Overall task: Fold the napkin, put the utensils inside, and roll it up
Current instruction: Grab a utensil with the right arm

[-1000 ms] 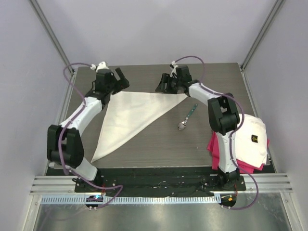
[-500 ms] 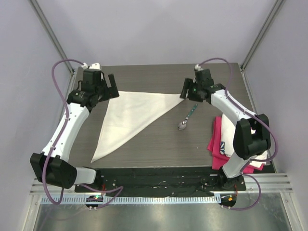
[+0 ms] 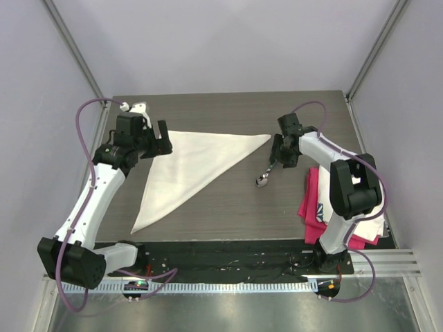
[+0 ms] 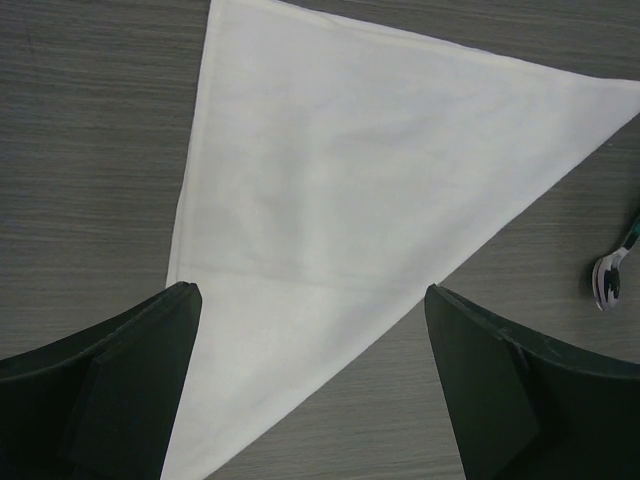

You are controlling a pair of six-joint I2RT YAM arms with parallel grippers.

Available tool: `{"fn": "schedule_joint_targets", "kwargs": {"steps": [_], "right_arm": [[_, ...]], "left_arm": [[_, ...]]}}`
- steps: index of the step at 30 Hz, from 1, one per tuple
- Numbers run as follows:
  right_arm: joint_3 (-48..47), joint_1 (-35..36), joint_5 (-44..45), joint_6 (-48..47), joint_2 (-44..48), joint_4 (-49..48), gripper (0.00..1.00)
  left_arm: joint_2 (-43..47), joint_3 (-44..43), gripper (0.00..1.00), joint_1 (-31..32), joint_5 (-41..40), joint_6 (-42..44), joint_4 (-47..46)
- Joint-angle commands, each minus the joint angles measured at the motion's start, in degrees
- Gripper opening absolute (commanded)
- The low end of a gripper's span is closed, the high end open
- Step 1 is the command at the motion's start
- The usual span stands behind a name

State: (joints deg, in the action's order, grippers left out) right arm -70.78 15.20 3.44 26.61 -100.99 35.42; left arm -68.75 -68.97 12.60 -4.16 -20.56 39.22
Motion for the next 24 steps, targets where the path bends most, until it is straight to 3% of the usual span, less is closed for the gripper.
{"fn": "schedule_joint_targets", "kwargs": {"steps": [1, 24], "right_arm": [[-3.1, -0.2, 1.9, 3.1, -2.8, -0.3, 0.57], [-5.1, -0.2, 1.5, 9.7, -7.9, -4.1, 0.56]], "left_arm": [[-0.3, -1.0, 1.00, -0.3, 3.8, -0.7, -1.7], [1.0, -1.7, 1.00, 0.2, 6.3, -0.8, -1.1]]}}
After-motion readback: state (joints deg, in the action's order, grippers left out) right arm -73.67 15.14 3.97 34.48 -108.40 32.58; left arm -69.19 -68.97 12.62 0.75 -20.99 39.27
